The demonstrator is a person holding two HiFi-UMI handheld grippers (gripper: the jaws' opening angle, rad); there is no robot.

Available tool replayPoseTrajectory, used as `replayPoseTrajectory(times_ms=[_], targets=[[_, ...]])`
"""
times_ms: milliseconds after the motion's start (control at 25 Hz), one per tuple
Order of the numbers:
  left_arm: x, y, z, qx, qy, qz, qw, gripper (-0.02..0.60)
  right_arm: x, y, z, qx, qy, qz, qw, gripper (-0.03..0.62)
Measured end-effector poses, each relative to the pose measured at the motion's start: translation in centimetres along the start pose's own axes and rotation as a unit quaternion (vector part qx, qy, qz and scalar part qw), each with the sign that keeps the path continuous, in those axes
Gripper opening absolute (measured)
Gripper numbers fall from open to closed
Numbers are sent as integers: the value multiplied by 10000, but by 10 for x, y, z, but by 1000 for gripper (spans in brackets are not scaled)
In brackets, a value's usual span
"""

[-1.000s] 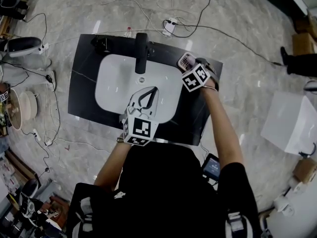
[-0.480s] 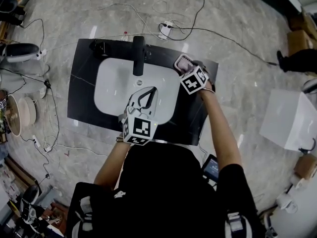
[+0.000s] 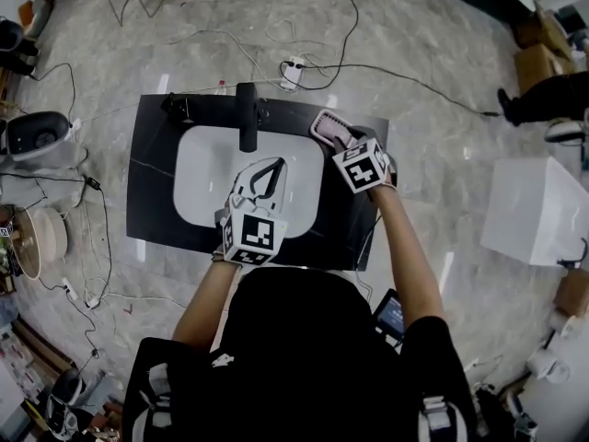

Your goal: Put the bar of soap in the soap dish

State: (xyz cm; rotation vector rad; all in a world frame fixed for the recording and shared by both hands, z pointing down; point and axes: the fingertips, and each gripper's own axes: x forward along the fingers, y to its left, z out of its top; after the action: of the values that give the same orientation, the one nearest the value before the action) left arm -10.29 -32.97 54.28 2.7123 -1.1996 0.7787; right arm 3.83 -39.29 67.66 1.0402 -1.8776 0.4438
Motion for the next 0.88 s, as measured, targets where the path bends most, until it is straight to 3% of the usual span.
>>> replayPoseTrajectory(times_ms=[240, 440, 680, 880], targets=[[-10, 3, 22, -313, -240, -124, 9991, 18, -54, 4, 11, -22, -503, -276, 9984, 71], [-19, -1, 31, -102, -328, -10, 9994, 18, -98, 7, 18, 250, -1047, -429, 9933, 49], [-29, -4, 54, 37, -559, 150, 9983, 18, -163, 1, 41, 624, -1964, -686, 9761, 38], [-41, -12, 78, 252, -793, 248, 9962, 18, -218, 2, 60, 625, -2708, -933, 9560, 35]])
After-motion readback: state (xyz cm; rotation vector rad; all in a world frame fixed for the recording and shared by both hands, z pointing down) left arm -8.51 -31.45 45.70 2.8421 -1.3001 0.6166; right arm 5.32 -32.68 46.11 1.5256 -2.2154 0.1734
